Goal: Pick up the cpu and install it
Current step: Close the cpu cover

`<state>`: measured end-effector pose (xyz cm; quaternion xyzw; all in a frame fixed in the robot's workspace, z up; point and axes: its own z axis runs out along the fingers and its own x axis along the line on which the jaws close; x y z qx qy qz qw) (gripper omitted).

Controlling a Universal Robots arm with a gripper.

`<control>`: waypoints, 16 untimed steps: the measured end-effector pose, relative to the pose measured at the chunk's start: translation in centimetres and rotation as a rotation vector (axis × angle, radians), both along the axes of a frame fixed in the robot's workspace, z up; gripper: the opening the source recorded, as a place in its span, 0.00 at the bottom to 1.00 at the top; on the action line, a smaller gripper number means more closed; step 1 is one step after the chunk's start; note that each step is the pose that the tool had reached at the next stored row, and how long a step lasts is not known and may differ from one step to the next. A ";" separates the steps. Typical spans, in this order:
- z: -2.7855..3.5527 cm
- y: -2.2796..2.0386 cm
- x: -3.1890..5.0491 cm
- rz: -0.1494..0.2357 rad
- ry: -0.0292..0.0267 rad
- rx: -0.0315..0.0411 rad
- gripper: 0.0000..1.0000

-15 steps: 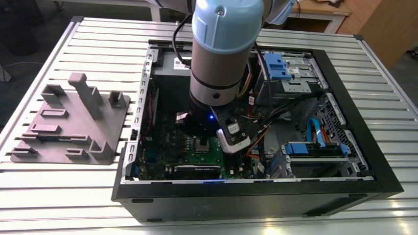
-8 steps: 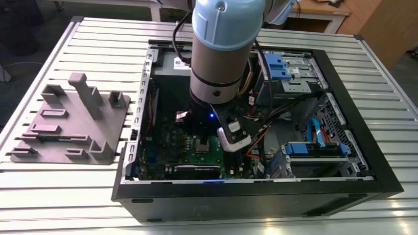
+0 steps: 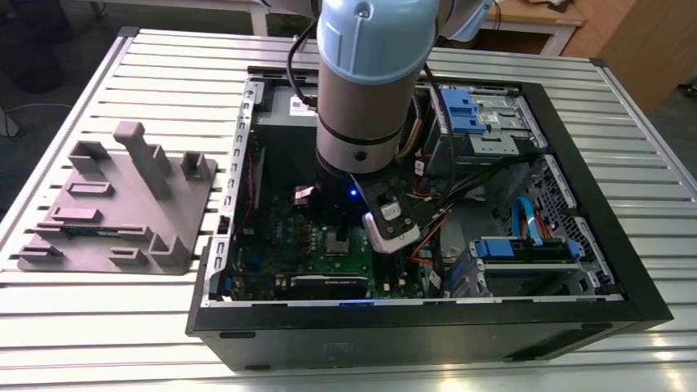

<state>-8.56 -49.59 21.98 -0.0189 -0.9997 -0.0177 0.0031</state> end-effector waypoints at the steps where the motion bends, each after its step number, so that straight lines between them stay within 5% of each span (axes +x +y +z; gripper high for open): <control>1: 0.00 0.00 0.00 0.000 -0.0001 0.0000 0.10; 12: -0.17 0.00 0.00 -0.003 -0.0002 -0.0001 0.10; 16: -0.23 0.00 0.00 -0.042 -0.0003 0.0001 0.10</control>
